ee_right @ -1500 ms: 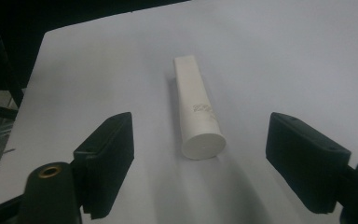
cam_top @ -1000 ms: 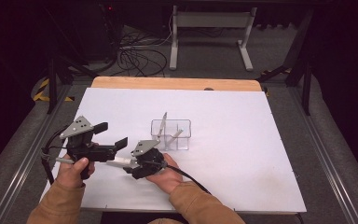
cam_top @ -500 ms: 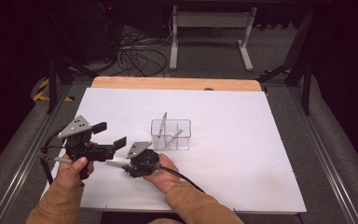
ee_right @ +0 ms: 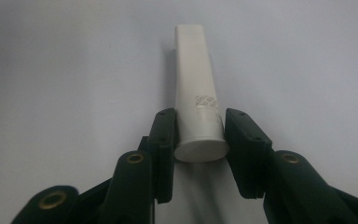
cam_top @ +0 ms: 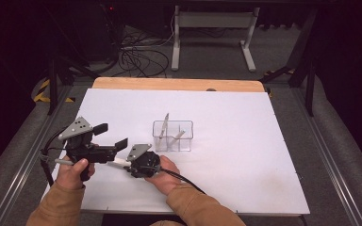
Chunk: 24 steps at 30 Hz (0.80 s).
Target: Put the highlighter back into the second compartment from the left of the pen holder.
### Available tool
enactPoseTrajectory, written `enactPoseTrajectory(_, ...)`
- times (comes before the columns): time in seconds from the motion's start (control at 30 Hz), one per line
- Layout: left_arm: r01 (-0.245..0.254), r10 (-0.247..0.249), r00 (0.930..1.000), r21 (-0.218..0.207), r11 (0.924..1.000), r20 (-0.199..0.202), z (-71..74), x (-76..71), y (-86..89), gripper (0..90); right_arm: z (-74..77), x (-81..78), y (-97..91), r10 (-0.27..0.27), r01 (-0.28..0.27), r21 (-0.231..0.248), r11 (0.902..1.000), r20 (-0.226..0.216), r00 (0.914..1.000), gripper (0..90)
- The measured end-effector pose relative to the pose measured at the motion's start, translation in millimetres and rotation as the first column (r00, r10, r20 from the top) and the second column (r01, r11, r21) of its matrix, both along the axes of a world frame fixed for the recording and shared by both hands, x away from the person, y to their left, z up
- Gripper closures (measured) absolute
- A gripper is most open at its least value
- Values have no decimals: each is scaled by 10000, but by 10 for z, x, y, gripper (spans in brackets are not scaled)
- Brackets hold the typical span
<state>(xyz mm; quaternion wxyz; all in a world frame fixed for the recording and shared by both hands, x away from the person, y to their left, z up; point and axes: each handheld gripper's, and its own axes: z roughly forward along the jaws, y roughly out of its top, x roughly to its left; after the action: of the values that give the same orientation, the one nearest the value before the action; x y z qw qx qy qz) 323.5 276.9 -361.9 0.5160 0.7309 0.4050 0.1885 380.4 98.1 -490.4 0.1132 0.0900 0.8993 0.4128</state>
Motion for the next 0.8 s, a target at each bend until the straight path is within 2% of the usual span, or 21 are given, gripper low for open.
enactPoseTrajectory(0.23,-30,30,10000,-14,10000,33,-1,1,8,69,36,-7,-33,-14,13,-78,10000,-55,10000,656)
enactPoseTrajectory(0.47,-57,57,10000,-48,10000,-1,0,-3,8,69,114,-32,-111,-165,159,-157,9998,-403,9990,657)
enactPoseTrajectory(0.8,-14,14,10000,-12,10000,47,3,-5,1,69,257,-123,-274,-44,31,-299,9995,-436,9990,659)
